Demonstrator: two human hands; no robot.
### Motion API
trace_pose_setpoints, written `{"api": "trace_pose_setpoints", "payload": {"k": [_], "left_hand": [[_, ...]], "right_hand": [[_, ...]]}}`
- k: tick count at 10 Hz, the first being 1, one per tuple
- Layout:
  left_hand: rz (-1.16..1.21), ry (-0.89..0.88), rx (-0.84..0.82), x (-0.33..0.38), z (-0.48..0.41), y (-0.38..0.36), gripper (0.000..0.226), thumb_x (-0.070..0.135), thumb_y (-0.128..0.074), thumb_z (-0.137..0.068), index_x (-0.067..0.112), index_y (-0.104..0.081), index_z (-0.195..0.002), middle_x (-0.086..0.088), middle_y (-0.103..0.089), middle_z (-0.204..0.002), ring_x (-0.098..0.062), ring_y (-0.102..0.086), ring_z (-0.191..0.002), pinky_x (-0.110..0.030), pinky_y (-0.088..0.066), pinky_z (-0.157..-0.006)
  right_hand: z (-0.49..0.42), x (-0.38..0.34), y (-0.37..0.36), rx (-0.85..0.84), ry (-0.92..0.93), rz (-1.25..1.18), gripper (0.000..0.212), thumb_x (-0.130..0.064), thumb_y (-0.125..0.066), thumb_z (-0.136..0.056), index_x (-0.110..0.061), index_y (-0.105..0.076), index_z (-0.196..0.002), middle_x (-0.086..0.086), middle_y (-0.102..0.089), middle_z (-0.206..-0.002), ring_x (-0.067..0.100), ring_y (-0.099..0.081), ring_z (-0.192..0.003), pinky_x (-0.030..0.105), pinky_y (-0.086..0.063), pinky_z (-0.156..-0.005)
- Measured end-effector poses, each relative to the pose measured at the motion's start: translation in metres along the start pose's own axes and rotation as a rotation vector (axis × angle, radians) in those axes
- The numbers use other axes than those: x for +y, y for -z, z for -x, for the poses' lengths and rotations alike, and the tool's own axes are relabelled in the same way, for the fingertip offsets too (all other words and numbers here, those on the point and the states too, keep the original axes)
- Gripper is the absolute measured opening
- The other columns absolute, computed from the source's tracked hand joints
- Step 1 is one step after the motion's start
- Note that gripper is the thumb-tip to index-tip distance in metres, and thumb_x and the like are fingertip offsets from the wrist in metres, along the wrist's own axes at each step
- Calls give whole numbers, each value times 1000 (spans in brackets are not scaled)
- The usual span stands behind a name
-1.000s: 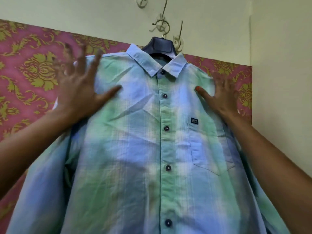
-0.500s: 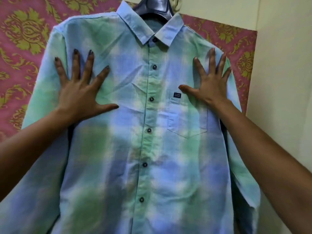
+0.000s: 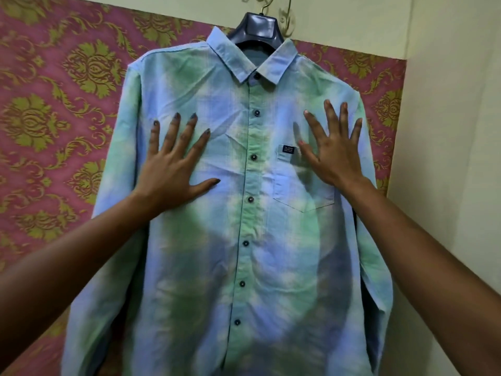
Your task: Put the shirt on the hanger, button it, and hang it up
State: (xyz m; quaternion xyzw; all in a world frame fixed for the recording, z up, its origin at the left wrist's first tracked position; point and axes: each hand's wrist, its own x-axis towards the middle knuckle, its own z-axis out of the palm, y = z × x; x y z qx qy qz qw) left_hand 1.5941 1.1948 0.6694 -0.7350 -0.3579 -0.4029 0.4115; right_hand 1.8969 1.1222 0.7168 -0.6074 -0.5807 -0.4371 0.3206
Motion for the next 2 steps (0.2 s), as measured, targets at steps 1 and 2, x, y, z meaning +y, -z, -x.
{"api": "trace_pose_setpoints", "payload": {"k": [1, 2], "left_hand": [[61, -35, 47, 8, 14, 20, 78, 64, -35, -83, 15, -30, -143, -14, -27, -152, -34, -22, -141, -50, -12, -114], [171, -78, 119, 20, 31, 51, 62, 51, -42, -88, 11, -43, -136, -14, -44, -142, -34, -38, -133, -49, -31, -109]], "right_hand": [[23, -17, 16, -12, 39, -39, 69, -60, -18, -85, -29, -24, -146, 9, -13, -157, 33, 0, -145, 58, 2, -112], [50, -39, 34, -18, 109, -96, 67, -56, -27, -85, -26, -30, -145, 11, -24, -153, 35, -11, -143, 58, -7, -112]]}}
